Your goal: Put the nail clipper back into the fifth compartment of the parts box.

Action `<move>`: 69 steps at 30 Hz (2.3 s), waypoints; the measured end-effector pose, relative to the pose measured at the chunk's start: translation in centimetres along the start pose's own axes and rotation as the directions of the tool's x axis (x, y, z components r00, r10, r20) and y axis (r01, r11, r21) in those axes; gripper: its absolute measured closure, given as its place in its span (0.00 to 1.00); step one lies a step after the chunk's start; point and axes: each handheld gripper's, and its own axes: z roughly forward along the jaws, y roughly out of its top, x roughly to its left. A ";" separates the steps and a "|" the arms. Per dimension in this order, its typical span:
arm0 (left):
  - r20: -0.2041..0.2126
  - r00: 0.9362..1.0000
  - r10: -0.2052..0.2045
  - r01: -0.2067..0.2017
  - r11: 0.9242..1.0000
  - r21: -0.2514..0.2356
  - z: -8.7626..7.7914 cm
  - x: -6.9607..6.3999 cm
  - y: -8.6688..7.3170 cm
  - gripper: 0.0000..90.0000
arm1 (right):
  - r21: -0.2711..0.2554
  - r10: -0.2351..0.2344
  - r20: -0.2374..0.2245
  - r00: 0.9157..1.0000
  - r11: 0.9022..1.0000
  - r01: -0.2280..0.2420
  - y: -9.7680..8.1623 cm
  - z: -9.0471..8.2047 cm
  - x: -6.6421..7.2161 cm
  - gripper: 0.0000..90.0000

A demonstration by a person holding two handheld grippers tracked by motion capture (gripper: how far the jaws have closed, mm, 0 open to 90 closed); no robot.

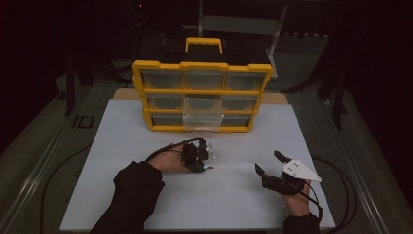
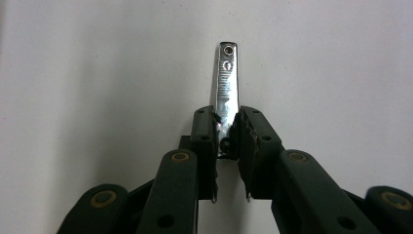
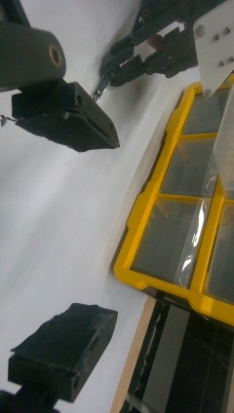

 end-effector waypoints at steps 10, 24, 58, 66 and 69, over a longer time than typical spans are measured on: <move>0.025 0.998 -0.052 0.052 0.999 -0.010 0.1 0.4 0.0 0.87 | 0.001 -0.006 -0.008 1.000 1.000 0.006 0.1 0.3 0.2 0.19; -0.002 0.999 -0.047 0.047 0.999 0.011 0.0 0.1 0.3 0.90 | 0.000 -0.012 -0.014 1.000 1.000 0.012 0.2 0.4 0.3 0.20; -0.053 0.996 -0.077 0.072 0.994 -0.087 -3.1 -0.1 -0.4 0.90 | -0.011 0.007 -0.009 1.000 1.000 -0.007 -0.1 0.3 -0.2 0.19; -0.066 0.995 -0.072 0.065 0.992 -0.107 -4.3 -0.5 -0.4 0.90 | -0.014 0.006 -0.008 1.000 1.000 -0.006 -0.1 0.2 -0.2 0.19; -0.076 0.995 -0.072 0.063 0.991 -0.121 -4.9 -0.7 -0.4 0.90 | -0.016 0.009 -0.009 1.000 1.000 -0.009 -0.1 0.2 -0.3 0.19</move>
